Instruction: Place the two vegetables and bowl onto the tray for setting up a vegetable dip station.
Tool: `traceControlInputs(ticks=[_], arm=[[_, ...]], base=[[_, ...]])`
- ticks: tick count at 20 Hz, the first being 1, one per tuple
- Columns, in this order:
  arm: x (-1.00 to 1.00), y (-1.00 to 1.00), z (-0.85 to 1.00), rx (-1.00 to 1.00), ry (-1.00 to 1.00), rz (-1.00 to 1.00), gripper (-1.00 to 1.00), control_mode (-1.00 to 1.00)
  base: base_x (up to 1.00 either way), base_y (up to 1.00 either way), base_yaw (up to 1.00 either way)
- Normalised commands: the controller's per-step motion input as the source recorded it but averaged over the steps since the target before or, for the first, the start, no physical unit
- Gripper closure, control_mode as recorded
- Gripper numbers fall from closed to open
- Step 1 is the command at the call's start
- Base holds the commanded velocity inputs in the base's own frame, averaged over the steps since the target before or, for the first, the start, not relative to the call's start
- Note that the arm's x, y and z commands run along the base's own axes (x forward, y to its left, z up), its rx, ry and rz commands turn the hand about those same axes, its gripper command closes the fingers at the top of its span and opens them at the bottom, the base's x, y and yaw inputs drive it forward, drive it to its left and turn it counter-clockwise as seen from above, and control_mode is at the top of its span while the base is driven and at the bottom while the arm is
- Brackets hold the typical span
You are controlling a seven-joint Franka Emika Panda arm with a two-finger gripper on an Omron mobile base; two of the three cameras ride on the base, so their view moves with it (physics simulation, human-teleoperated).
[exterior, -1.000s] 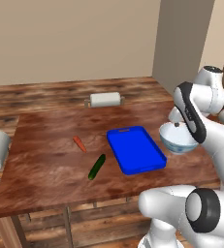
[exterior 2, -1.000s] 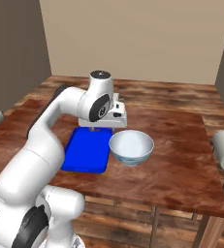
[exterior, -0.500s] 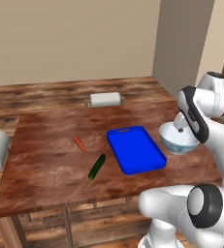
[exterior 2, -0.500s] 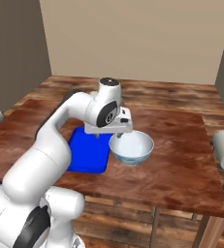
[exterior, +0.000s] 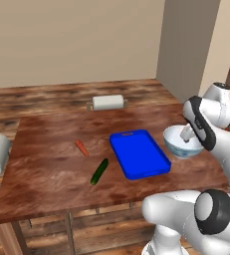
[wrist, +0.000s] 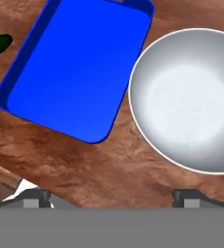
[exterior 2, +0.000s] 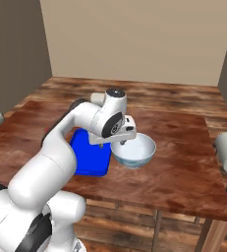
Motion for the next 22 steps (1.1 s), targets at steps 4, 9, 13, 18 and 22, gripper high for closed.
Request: traceControlInputs(ticks=[4,9,13,18,22], arm=[[0.20,0.01,-0.26,-0.12,0.00,0.04,-1.00,-1.00],[0.14,0.00,-0.25,-0.12,0.00,0.01,-1.00,-1.00],[0.16,-0.03,-0.26,-0.08,0.00,0.01,-1.00,-1.00],[0.07,-0.08,-0.30,0.00,0.00,0.06,-1.00,-1.00],[0.15,-0.02,-0.28,0.00,0.00,0.03,-1.00,-1.00]], base=[[0.00,0.00,0.00],[0.00,0.00,0.00],[0.00,0.00,0.00],[0.00,0.00,0.00],[0.00,0.00,0.00]])
